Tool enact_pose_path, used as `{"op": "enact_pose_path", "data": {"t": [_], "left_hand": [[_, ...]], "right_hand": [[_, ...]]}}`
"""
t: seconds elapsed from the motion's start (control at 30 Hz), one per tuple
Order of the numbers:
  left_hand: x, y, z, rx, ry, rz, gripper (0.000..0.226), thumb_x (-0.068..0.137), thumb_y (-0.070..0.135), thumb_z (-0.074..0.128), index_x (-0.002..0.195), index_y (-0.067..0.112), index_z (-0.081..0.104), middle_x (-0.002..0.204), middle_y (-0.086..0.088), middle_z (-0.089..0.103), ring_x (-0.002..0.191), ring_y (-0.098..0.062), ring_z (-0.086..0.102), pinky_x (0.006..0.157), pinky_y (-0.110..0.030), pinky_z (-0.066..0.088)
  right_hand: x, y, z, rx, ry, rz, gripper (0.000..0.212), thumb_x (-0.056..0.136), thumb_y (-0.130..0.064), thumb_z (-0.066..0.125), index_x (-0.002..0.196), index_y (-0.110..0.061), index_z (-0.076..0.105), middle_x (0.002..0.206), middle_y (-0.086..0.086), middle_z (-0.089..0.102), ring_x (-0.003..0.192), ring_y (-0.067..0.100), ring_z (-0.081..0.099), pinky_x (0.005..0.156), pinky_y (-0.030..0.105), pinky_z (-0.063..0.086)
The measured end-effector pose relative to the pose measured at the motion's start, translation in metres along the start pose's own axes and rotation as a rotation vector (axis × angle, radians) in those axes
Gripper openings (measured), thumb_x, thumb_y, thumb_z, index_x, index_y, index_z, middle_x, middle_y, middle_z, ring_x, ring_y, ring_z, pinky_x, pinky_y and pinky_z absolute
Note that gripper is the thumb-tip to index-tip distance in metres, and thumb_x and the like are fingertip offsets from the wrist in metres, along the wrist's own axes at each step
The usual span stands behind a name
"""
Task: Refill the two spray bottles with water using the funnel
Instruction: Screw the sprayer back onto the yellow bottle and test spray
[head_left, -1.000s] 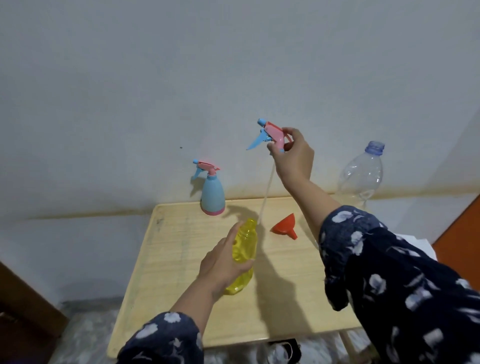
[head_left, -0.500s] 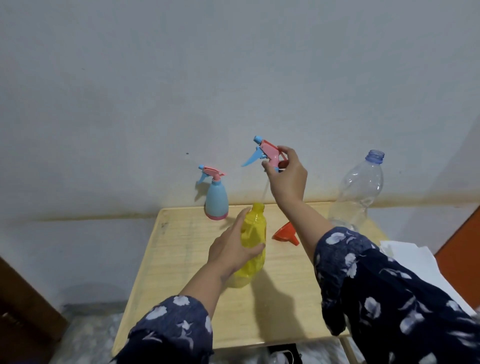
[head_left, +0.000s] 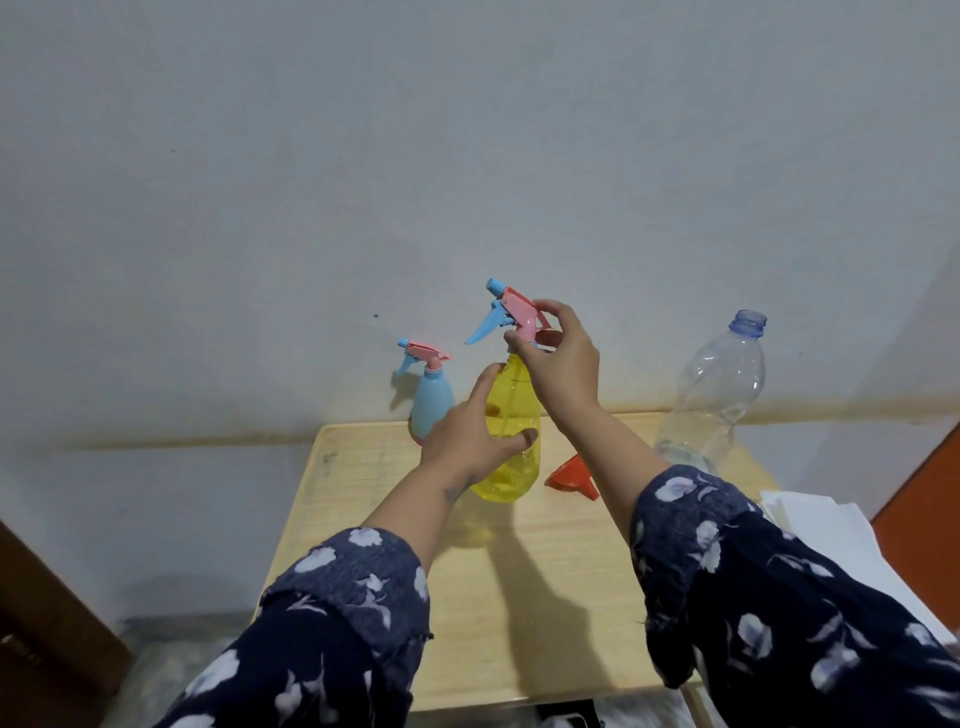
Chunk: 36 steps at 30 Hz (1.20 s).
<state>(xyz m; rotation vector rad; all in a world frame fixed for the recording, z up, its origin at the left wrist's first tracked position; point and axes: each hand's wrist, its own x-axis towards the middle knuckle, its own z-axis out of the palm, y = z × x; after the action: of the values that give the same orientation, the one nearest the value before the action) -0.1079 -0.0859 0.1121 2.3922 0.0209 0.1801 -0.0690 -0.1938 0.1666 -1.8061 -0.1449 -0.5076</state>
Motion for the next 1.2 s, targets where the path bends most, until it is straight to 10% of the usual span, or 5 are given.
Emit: {"op": "enact_pose_path", "data": {"t": [0.43, 0.8, 1.03, 1.2], "left_hand": [[0.003, -0.005, -0.012, -0.164, -0.016, -0.006, 0.088, 0.079, 0.052, 0.071, 0.147, 0.05, 0.015, 0.131, 0.004, 0.054, 0.117, -0.02, 0.054, 0.092, -0.038, 0.05], [-0.003, -0.007, -0.012, -0.129, -0.011, -0.01, 0.086, 0.08, 0.051, 0.071, 0.146, 0.05, 0.016, 0.129, 0.005, 0.055, 0.106, -0.018, 0.054, 0.082, -0.033, 0.049], [-0.011, -0.007, -0.007, -0.072, 0.021, -0.026, 0.088, 0.075, 0.058, 0.07, 0.142, 0.056, 0.013, 0.127, 0.01, 0.058, 0.107, -0.018, 0.058, 0.079, -0.033, 0.051], [-0.017, -0.01, -0.001, -0.054, 0.026, -0.072, 0.086, 0.076, 0.058, 0.069, 0.142, 0.056, 0.013, 0.127, 0.008, 0.056, 0.109, -0.021, 0.058, 0.082, -0.037, 0.053]], "right_hand": [[0.022, -0.012, -0.024, 0.088, -0.502, 0.087, 0.066, 0.085, 0.005, 0.063, 0.135, -0.034, 0.045, 0.102, 0.014, 0.055, 0.088, 0.022, 0.057, 0.085, 0.035, 0.053], [0.022, -0.02, -0.023, 0.02, -0.565, 0.011, 0.063, 0.088, 0.003, 0.06, 0.138, -0.032, 0.046, 0.122, 0.006, 0.057, 0.102, 0.022, 0.06, 0.092, 0.036, 0.053], [0.014, -0.006, -0.021, 0.002, -0.4, -0.021, 0.054, 0.075, -0.019, 0.08, 0.118, -0.029, 0.048, 0.086, 0.003, 0.056, 0.074, 0.017, 0.051, 0.071, 0.033, 0.05], [0.008, -0.005, -0.018, 0.008, -0.511, 0.039, 0.05, 0.091, -0.013, 0.061, 0.134, -0.033, 0.045, 0.101, 0.009, 0.067, 0.095, 0.019, 0.065, 0.088, 0.033, 0.052]]}}
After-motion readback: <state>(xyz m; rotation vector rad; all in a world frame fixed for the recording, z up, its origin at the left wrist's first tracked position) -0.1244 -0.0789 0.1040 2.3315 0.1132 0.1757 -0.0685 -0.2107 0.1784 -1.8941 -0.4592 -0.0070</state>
